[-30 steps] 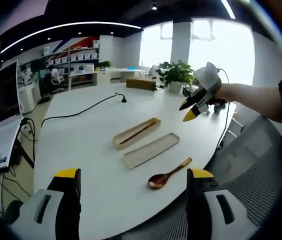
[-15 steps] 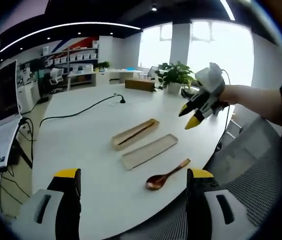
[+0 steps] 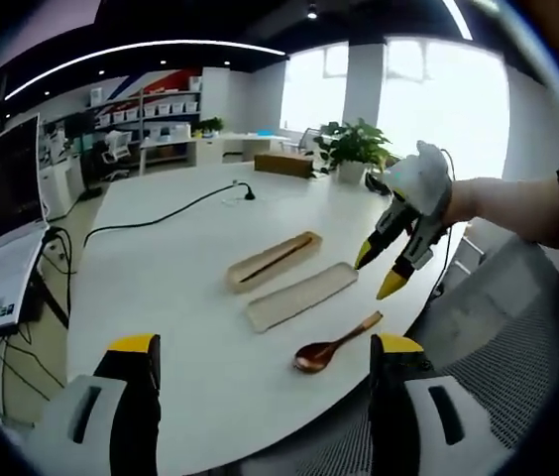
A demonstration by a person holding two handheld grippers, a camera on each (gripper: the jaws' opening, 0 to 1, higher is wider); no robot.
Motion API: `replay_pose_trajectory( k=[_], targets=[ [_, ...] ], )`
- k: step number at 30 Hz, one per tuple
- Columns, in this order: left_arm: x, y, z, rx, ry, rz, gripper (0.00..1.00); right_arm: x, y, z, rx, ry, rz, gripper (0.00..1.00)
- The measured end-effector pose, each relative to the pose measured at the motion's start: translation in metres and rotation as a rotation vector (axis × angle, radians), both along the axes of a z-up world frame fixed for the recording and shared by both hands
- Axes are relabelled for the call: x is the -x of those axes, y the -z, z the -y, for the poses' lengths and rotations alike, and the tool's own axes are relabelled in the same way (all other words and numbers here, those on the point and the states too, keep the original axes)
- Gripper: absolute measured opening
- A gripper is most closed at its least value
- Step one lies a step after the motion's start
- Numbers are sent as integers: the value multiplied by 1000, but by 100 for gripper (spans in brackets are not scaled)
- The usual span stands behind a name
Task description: Arrange the utensils inside the cutlery case until each visible utensil rests in its matching compartment.
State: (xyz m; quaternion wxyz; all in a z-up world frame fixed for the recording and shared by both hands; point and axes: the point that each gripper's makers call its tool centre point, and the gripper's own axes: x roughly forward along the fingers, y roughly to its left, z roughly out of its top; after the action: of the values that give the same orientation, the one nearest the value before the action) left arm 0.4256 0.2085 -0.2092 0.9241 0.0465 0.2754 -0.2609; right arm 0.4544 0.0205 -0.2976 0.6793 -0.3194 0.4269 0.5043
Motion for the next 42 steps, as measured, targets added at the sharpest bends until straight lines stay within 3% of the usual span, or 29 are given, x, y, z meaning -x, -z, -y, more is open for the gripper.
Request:
replay_pose_trajectory(
  k=[11,17,20,22,26,34,42],
  targets=[
    [-1,-1,-1,3,-6,6,89,22,36,-19,107,-196,-60,29],
    [-2,-2,-1,9,-15,7,89,26,51,-25,142,-249,-77,26],
    [-1,-1,-1,11,-12,4,89,33,55,-26,150,-264,-122,23],
    [-1,-1,-1,11,-15,6,89,31,58,-28,157,-284,-97,20],
    [-2,-2,-4,8,-29,10,89,35,63,-30,167,-293,-104,20],
    [-2,1,-3,0,-19,-3,89,25,66,-33,170,-309,-31,10],
    [0,3,-1,-7,-10,-15,89,27,66,-40,118,-300,-17,4]
  ],
)
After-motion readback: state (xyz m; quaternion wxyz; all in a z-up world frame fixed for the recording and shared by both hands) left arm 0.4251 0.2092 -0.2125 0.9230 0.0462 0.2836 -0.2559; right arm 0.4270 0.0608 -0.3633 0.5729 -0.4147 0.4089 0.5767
